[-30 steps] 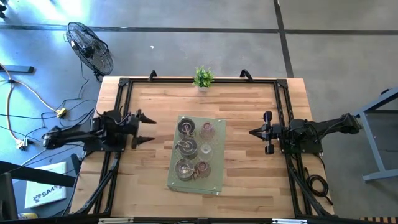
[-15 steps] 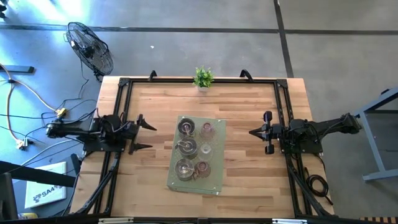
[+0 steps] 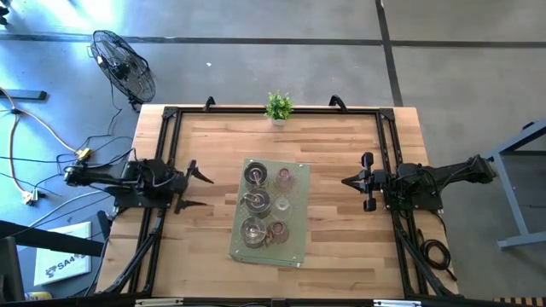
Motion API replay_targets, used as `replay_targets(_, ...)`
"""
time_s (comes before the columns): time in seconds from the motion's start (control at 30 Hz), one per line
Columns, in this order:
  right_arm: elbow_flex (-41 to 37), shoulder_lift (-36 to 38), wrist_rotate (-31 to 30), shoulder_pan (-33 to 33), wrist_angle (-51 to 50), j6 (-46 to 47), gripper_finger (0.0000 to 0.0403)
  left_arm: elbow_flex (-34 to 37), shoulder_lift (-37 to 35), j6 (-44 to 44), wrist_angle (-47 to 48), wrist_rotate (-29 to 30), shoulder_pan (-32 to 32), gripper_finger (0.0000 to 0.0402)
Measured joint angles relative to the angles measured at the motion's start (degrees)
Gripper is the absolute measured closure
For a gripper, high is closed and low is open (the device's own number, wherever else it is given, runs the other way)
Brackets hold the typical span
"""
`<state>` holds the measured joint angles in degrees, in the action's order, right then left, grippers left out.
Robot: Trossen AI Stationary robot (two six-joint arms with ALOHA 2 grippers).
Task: Pick & Place candle stick holders
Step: Return to Home Position
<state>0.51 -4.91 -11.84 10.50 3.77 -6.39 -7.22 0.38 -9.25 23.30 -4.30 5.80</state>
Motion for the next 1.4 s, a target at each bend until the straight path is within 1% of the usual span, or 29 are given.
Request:
replay_targets(0.1,0.0,0.0,0.0,0.0,0.0,0.0,0.0396,0.0,-0.02,-0.88,0.68,0.57,0.78,0.0077)
replay_targets(0.2,0.0,0.0,0.0,0.0,-0.01,0.0,0.0396,0.0,-0.01,0.85,0.72,0.62,1.11,0.0131)
replay_targets(0.3,0.0,0.0,0.0,-0.01,-0.01,0.0,0.0395,0.04,-0.02,5.7,0.45,0.79,1.01,0.0198)
replay_targets(0.37,0.0,0.0,0.0,0.0,-0.02,0.0,0.0394,0.06,-0.02,6.33,0.43,1.93,1.01,0.0246)
replay_targets(0.5,0.0,0.0,0.0,-0.01,-0.02,0.0,0.0395,0.07,0.0,6.49,-0.32,4.84,1.01,0.0354)
replay_targets(0.53,0.0,0.0,0.0,0.0,-0.02,0.0,0.0396,0.09,-0.02,6.53,-1.08,5.16,0.99,0.0377)
replay_targets(0.57,0.0,0.0,0.0,-0.01,-0.02,0.0,0.0397,0.11,-0.02,6.65,-1.74,5.21,0.97,0.0389)
replay_targets(0.7,0.0,0.0,0.0,-0.01,-0.02,0.0,0.0397,-0.31,-0.02,3.1,-3.0,2.78,0.97,0.0381)
replay_targets(0.83,0.0,0.0,0.0,-0.01,0.0,0.0,0.0395,-0.69,-0.02,2.4,-3.89,2.04,0.97,0.0398)
replay_targets(0.97,0.0,0.0,0.0,0.0,0.0,0.0,0.0395,-0.81,-0.02,1.75,-7.14,1.41,0.97,0.04)
replay_targets(1.17,0.0,0.0,0.0,-0.02,0.0,0.0,0.0394,-0.92,-0.02,2.03,-13.49,-3.93,0.97,0.0401)
replay_targets(1.27,0.0,0.0,0.0,0.0,0.0,0.0,0.0397,0.86,-0.06,2.06,-20.94,-6.8,0.97,0.0401)
replay_targets(1.4,0.0,0.02,0.0,-0.02,0.04,0.0,0.0397,6.55,0.13,2.09,-35.35,-10.74,0.97,0.0401)
